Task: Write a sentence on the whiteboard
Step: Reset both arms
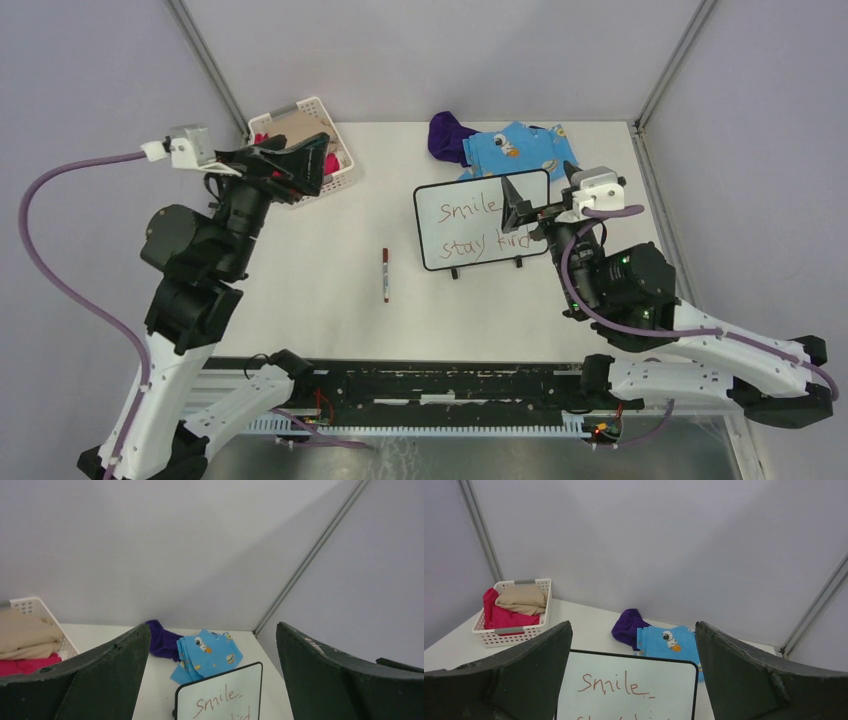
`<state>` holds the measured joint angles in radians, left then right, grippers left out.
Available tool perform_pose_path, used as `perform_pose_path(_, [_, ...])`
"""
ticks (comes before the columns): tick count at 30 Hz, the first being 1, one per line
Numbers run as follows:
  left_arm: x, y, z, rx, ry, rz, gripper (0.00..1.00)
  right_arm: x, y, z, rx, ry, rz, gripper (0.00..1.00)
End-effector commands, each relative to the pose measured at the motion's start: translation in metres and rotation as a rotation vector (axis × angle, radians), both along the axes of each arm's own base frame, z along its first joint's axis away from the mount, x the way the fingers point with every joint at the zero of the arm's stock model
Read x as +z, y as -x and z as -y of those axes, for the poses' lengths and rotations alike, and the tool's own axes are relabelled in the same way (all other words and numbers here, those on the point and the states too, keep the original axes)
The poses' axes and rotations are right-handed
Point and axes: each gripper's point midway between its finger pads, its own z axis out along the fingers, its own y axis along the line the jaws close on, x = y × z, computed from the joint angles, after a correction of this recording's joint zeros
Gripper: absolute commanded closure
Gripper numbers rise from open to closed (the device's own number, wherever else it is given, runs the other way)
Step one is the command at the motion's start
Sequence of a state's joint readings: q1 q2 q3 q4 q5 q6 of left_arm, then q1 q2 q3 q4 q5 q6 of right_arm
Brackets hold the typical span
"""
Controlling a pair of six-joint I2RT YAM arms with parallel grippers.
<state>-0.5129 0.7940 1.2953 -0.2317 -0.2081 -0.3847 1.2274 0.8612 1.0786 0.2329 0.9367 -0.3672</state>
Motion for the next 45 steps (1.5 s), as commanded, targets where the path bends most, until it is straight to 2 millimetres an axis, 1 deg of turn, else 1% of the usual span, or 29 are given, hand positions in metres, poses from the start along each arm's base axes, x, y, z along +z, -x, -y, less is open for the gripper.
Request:
perform_pose_path(1, [0.035, 0.018, -0.008, -0.005, 0.0, 0.082, 0.0, 0.022, 0.011, 0.014, -0.066, -0.014, 0.039, 0.02])
perform_pose_path(2, [0.041, 0.023, -0.009, -0.014, -0.006, 0.098, 0.0, 0.022, 0.012, 0.013, -0.08, 0.008, 0.051, 0.02])
perform_pose_path(4, [0.043, 0.023, -0.009, -0.016, -0.017, 0.104, 0.0, 0.024, 0.015, 0.014, -0.12, 0.022, 0.078, 0.02])
perform_pose_path(6, [0.038, 0.019, -0.007, -0.011, -0.038, 0.096, 0.0, 0.031, 0.014, 0.013, -0.147, 0.029, 0.095, 0.02])
perform_pose_path(9, [0.026, 0.011, -0.006, 0.007, -0.074, 0.072, 0.0, 0.043, 0.013, 0.003, -0.132, 0.031, 0.123, 0.02])
perform_pose_path(13, [0.014, 0.007, -0.006, 0.019, -0.126, 0.052, 0.0, 0.056, 0.015, -0.019, -0.059, 0.045, 0.175, 0.02])
perform_pose_path(16, [0.007, 0.004, -0.007, 0.031, -0.158, 0.044, 0.0, 0.07, 0.012, -0.036, -0.045, 0.064, 0.187, 0.02])
perform_pose_path(19, [-0.004, 0.0, -0.006, 0.032, -0.207, 0.025, 0.0, 0.076, 0.009, -0.065, -0.011, 0.156, 0.193, 0.02])
perform_pose_path(21, [-0.013, -0.003, -0.005, 0.036, -0.224, 0.007, 0.0, 0.075, 0.007, -0.077, -0.002, 0.174, 0.194, 0.02])
perform_pose_path(22, [-0.016, -0.003, -0.006, 0.044, -0.227, 0.001, 0.0, 0.076, 0.005, -0.079, -0.006, 0.174, 0.195, 0.02])
perform_pose_path(24, [-0.02, -0.007, -0.009, 0.064, -0.22, -0.011, 0.0, 0.076, -0.005, -0.082, -0.027, 0.161, 0.185, 0.02])
perform_pose_path(26, [-0.019, -0.009, -0.01, 0.075, -0.205, -0.01, 0.0, 0.077, -0.026, -0.08, -0.043, 0.125, 0.147, 0.02])
perform_pose_path(28, [-0.019, -0.012, -0.004, 0.056, -0.211, -0.007, 0.0, 0.069, -0.059, -0.071, -0.044, 0.055, 0.09, 0.02])
perform_pose_path(29, [-0.017, -0.013, -0.001, 0.043, -0.212, -0.003, 0.0, 0.064, -0.073, -0.064, -0.052, 0.019, 0.066, 0.02])
perform_pose_path(30, [-0.016, -0.015, 0.002, 0.038, -0.209, -0.005, 0.0, 0.058, -0.085, -0.051, -0.084, -0.017, 0.04, 0.02])
perform_pose_path(31, [-0.014, -0.016, 0.002, 0.037, -0.203, -0.007, 0.0, 0.053, -0.091, -0.039, -0.116, -0.046, 0.02, 0.02])
perform_pose_path(33, [-0.011, -0.017, 0.0, 0.055, -0.191, -0.012, 0.0, 0.047, -0.094, -0.007, -0.192, -0.116, 0.002, 0.02])
perform_pose_path(35, [-0.006, -0.017, -0.005, 0.088, -0.166, -0.011, 0.0, 0.041, -0.087, 0.027, -0.265, -0.172, 0.008, 0.02])
perform_pose_path(37, [0.001, -0.017, -0.008, 0.114, -0.128, -0.006, 0.0, 0.036, -0.072, 0.059, -0.313, -0.224, 0.033, 0.02])
perform_pose_path(38, [0.007, -0.017, -0.009, 0.122, -0.108, 0.0, 0.0, 0.033, -0.061, 0.073, -0.322, -0.24, 0.055, 0.02])
perform_pose_path(39, [0.012, -0.017, -0.009, 0.126, -0.093, 0.004, 0.0, 0.032, -0.05, 0.083, -0.307, -0.253, 0.086, 0.02])
perform_pose_path(40, [0.017, -0.017, -0.009, 0.13, -0.079, 0.009, 0.0, 0.034, -0.041, 0.09, -0.284, -0.259, 0.122, 0.02])
perform_pose_path(41, [0.023, -0.018, -0.004, 0.123, -0.072, 0.012, 0.0, 0.035, -0.03, 0.096, -0.256, -0.254, 0.157, 0.02])
perform_pose_path(42, [0.031, -0.016, -0.002, 0.118, -0.067, 0.026, 0.0, 0.037, -0.023, 0.101, -0.24, -0.242, 0.18, 0.02])
perform_pose_path(43, [0.036, -0.019, 0.004, 0.11, -0.073, 0.029, 0.0, 0.039, -0.016, 0.105, -0.224, -0.22, 0.198, 0.02])
perform_pose_path(45, [0.052, -0.019, 0.015, 0.085, -0.083, 0.054, 0.0, 0.041, -0.01, 0.109, -0.216, -0.162, 0.199, 0.02])
